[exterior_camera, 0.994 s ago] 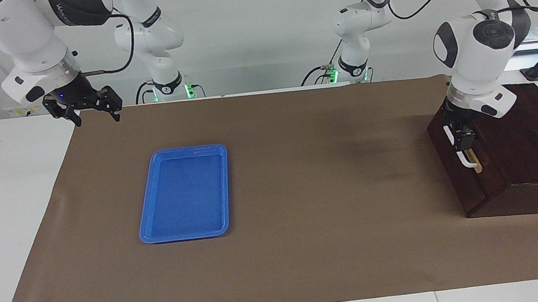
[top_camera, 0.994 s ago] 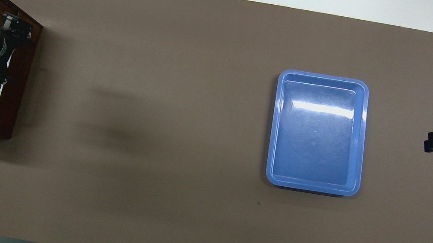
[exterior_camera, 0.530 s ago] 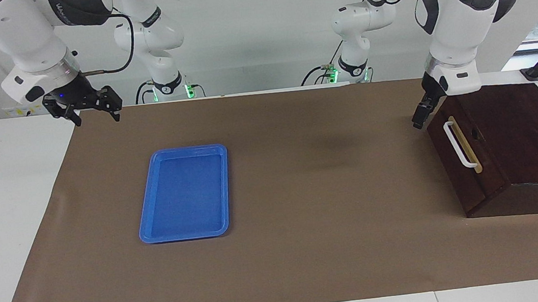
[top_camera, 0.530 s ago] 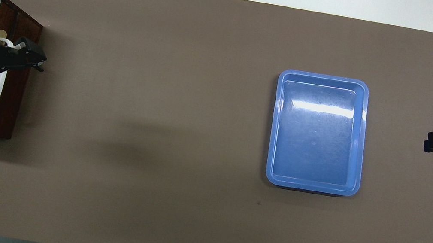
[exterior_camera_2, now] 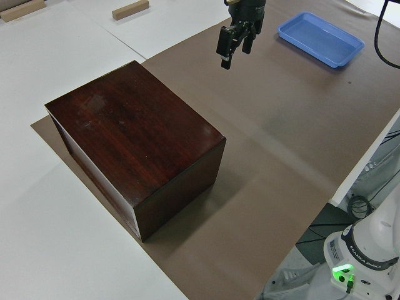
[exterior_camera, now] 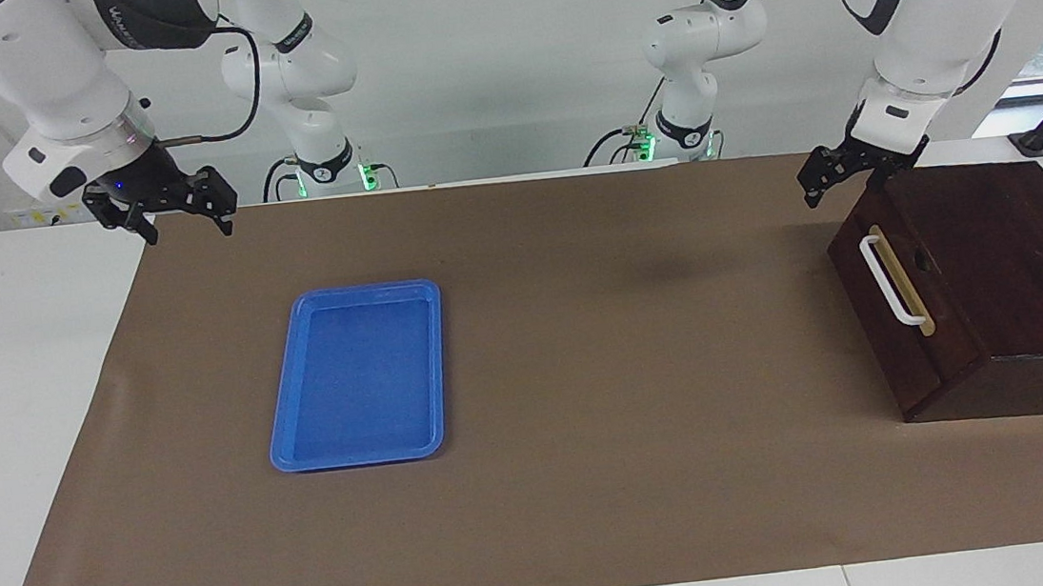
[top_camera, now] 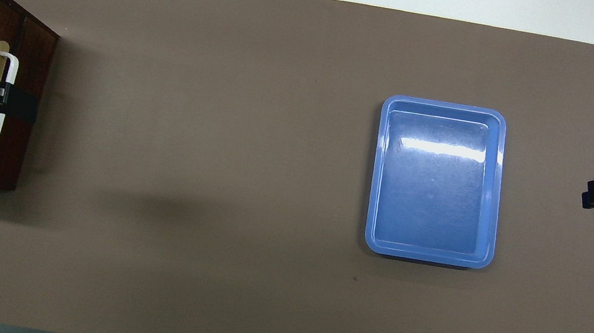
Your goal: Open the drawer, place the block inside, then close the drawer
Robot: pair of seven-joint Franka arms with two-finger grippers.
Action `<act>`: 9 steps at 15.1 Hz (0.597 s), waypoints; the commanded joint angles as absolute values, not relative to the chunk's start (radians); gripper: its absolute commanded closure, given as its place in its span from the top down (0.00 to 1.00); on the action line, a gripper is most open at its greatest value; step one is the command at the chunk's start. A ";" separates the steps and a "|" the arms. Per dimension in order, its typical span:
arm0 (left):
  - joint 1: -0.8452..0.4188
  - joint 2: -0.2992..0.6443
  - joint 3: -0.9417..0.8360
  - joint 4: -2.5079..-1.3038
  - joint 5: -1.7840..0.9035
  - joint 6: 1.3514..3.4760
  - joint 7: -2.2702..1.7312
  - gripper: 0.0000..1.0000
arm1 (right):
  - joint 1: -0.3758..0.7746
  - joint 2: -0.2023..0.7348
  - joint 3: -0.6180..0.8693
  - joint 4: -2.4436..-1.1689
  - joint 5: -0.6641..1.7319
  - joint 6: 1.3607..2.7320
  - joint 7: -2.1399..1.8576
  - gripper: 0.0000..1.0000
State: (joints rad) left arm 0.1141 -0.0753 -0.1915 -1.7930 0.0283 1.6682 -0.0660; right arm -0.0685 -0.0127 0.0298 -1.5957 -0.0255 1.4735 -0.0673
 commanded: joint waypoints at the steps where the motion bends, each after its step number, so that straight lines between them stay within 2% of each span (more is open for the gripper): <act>1: 0.107 -0.094 -0.196 -1.802 0.014 1.668 -0.048 1.00 | -0.083 -0.028 0.040 -1.611 -0.026 1.470 -0.089 1.00; 9: 0.110 -0.083 -0.193 -1.775 0.012 1.632 0.029 1.00 | -0.083 -0.028 0.040 -1.611 -0.026 1.470 -0.089 1.00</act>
State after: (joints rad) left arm 0.1093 -0.0757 -0.2008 -1.7907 0.0282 1.6566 0.0041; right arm -0.0685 -0.0128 0.0298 -1.5957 -0.0255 1.4735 -0.0673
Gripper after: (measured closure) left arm 0.000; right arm 0.000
